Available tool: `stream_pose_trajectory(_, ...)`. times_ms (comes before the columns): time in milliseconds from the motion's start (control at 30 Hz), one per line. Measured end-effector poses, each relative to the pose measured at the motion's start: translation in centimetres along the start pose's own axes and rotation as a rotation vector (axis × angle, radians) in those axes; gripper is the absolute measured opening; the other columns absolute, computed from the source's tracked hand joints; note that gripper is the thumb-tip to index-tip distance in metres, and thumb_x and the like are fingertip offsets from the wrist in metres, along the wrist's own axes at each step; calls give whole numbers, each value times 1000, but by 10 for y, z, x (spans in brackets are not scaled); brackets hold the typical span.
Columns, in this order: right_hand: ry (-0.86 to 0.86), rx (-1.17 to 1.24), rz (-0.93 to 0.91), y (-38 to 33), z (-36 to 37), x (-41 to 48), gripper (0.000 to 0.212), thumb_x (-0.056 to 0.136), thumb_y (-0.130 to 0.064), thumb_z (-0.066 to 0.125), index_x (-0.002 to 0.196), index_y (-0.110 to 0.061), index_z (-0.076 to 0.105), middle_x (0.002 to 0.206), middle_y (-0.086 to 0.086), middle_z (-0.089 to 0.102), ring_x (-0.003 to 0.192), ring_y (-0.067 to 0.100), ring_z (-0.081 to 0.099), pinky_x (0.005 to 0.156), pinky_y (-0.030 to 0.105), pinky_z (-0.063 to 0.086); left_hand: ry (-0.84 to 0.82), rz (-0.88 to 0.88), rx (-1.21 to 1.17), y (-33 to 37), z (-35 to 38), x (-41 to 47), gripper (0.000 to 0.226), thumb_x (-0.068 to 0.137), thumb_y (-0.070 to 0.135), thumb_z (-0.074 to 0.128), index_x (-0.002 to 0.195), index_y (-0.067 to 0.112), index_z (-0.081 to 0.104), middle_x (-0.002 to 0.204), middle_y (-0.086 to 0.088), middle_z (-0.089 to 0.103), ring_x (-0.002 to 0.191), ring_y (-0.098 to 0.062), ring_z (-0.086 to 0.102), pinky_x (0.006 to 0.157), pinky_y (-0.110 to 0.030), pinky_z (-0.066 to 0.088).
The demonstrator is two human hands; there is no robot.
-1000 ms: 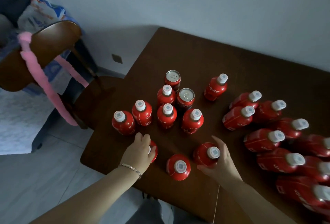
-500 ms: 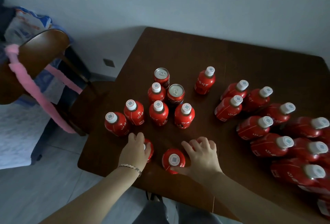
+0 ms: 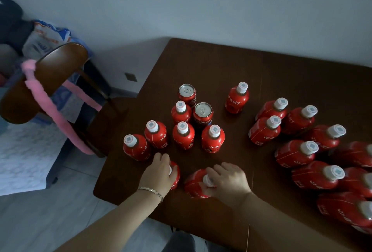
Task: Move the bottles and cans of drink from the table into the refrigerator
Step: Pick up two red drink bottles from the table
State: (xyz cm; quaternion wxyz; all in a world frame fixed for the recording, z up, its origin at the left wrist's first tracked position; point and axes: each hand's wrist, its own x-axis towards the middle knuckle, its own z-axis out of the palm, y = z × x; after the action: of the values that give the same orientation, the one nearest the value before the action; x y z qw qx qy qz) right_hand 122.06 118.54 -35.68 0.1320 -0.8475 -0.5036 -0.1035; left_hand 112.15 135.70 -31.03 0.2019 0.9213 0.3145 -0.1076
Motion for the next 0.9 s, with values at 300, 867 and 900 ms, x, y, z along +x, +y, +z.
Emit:
stream_pose_trajectory(300, -71, 13, -54, 35, -8, 2, 47, 73, -58, 51, 52, -17, 62, 49, -6, 54, 48, 14, 53, 41, 23, 41, 13, 8, 71, 50, -28, 67, 70, 96, 24, 43, 148, 13, -3, 106, -11, 59, 76, -19, 60, 63, -28, 46)
stream_pose_trajectory(867, -584, -132, -324, 56, -40, 18, 76, 93, -59, 2, 121, -17, 58, 111, 7, 60, 94, 26, 58, 66, 30, 48, -59, 101, 188, 43, -18, 101, 48, 98, 38, 38, 140, 21, 22, 92, -10, 63, 80, -23, 60, 62, -31, 43)
stream_pose_trajectory(900, -683, -61, -295, 53, -42, 20, 74, 91, -61, 8, 135, -14, 44, 125, 9, 51, 108, 28, 50, 78, 32, 45, -59, 106, 178, 43, -18, 102, 47, 98, 38, 38, 139, 21, 23, 89, -10, 63, 76, -21, 57, 61, -31, 42)
